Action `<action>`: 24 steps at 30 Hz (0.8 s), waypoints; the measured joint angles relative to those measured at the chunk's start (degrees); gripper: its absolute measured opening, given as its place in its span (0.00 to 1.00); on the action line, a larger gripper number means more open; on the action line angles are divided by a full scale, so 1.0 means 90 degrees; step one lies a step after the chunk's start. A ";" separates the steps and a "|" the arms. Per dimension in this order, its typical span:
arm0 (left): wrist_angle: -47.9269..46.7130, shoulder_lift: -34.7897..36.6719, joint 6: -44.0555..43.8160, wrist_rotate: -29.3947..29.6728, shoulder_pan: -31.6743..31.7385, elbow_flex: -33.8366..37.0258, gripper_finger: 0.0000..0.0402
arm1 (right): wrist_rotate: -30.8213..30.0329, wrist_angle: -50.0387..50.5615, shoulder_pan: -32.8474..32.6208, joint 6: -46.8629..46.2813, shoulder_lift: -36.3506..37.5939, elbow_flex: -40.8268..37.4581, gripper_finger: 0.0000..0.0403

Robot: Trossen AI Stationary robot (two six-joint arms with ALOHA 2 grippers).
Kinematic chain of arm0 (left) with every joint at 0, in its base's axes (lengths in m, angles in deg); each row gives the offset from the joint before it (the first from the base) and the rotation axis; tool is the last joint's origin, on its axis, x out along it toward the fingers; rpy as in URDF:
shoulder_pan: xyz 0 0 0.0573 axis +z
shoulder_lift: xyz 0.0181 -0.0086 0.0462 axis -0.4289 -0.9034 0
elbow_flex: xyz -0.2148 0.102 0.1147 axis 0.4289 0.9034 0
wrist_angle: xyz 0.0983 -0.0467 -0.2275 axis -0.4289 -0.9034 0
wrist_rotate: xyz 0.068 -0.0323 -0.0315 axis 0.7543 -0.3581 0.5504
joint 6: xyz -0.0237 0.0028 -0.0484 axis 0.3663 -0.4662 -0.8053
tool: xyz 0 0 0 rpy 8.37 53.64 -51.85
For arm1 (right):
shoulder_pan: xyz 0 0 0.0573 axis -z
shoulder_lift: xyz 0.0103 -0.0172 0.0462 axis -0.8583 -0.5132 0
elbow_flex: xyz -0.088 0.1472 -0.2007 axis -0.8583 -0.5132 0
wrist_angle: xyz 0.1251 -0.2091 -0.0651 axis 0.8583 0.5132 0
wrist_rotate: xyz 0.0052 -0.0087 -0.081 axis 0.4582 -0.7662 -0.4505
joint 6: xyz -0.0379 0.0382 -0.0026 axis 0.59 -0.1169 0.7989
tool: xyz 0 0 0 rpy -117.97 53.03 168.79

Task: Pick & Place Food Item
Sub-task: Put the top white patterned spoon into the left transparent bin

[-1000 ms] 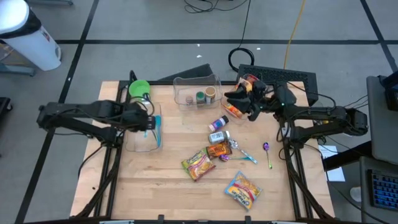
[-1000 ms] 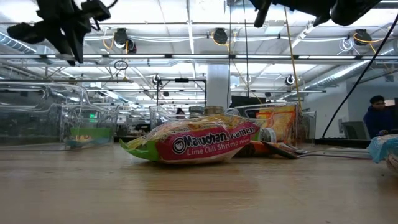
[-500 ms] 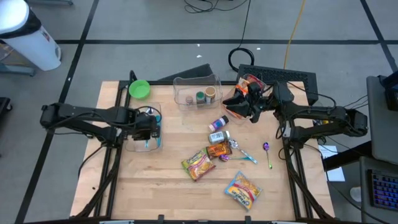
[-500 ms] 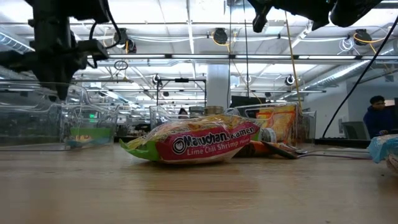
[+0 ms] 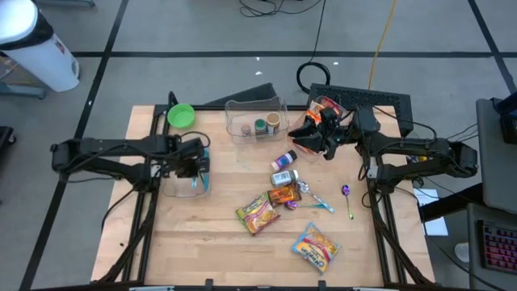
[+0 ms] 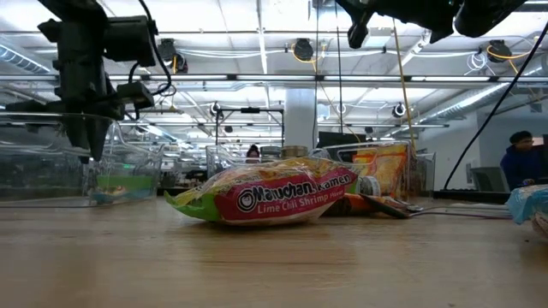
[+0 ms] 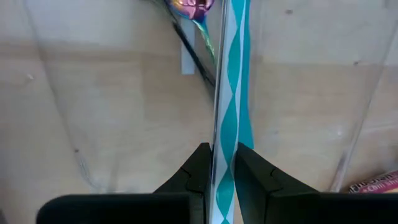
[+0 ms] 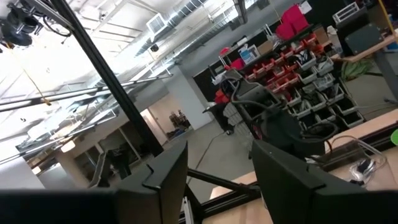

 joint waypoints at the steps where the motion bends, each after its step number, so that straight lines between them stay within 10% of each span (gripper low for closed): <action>1: 0.0098 0.0000 0.0061 -0.0036 0.0076 0.0037 0.11 | 0.0000 -0.0005 0.0000 0.0000 0.0000 0.0000 0.42; 24: 0.1403 -0.1364 0.0783 -0.0493 0.0606 0.0086 0.11 | -0.0025 -0.0004 0.0000 -0.0046 0.0000 0.0000 0.42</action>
